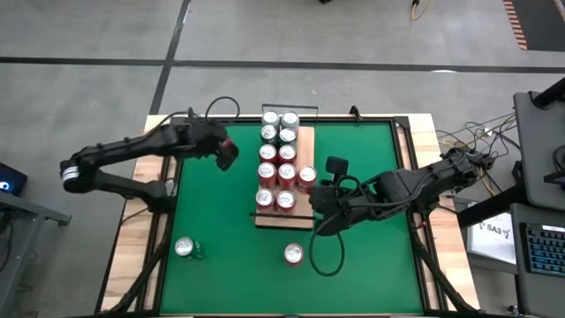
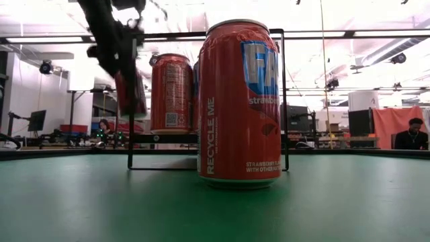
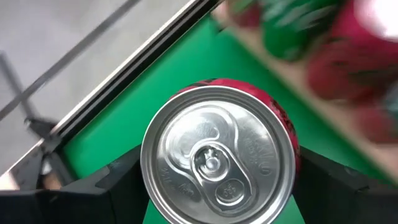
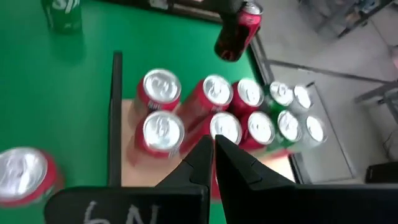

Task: Place canned beverage on shelf
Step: Put the soda can on the shelf and aligned with the other red soda can

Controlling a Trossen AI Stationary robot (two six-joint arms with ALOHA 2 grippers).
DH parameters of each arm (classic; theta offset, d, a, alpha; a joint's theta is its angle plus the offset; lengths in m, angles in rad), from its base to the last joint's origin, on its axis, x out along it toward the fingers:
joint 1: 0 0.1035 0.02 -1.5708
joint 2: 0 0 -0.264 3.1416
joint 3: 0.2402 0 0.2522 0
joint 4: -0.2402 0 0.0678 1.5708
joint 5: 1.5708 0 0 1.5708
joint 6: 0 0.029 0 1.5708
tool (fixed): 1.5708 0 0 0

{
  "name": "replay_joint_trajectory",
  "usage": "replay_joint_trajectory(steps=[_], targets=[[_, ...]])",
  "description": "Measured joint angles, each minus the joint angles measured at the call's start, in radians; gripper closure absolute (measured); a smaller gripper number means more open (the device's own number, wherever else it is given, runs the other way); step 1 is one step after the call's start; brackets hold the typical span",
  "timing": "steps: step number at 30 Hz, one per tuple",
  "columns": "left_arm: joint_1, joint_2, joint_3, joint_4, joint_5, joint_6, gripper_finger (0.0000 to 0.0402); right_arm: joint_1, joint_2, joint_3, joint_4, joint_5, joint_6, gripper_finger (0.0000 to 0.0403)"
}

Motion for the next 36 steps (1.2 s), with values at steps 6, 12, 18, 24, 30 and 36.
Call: replay_joint_trajectory(steps=[6, 12, 18, 24, 30, 36], targets=[[-0.243, -0.074, 0.089, -0.018, -0.030, -0.079, 0.0107, -0.025, 0.006, -0.008, 0.112, 0.000, -0.033, 0.0394], [-0.508, -0.043, 0.214, -0.088, -0.177, -0.176, 0.0107, -0.046, 0.007, -0.060, 0.292, -0.005, -0.110, 0.0392], [-0.693, 0.042, 0.358, -0.171, -0.294, -0.236, 0.0107, -0.059, 0.035, -0.068, 0.421, -0.065, -0.163, 0.0347], [-0.784, 0.131, 0.451, -0.175, -0.316, -0.232, 0.0107, -0.067, 0.064, -0.069, 0.482, -0.088, -0.173, 0.0265], [-0.808, 0.206, 0.506, -0.179, -0.329, -0.213, 0.0107, -0.079, 0.102, -0.069, 0.527, -0.097, -0.154, 0.0193], [-0.813, 0.252, 0.543, -0.176, -0.338, -0.197, 0.0107, -0.100, 0.120, -0.069, 0.558, -0.140, -0.135, 0.0144]])
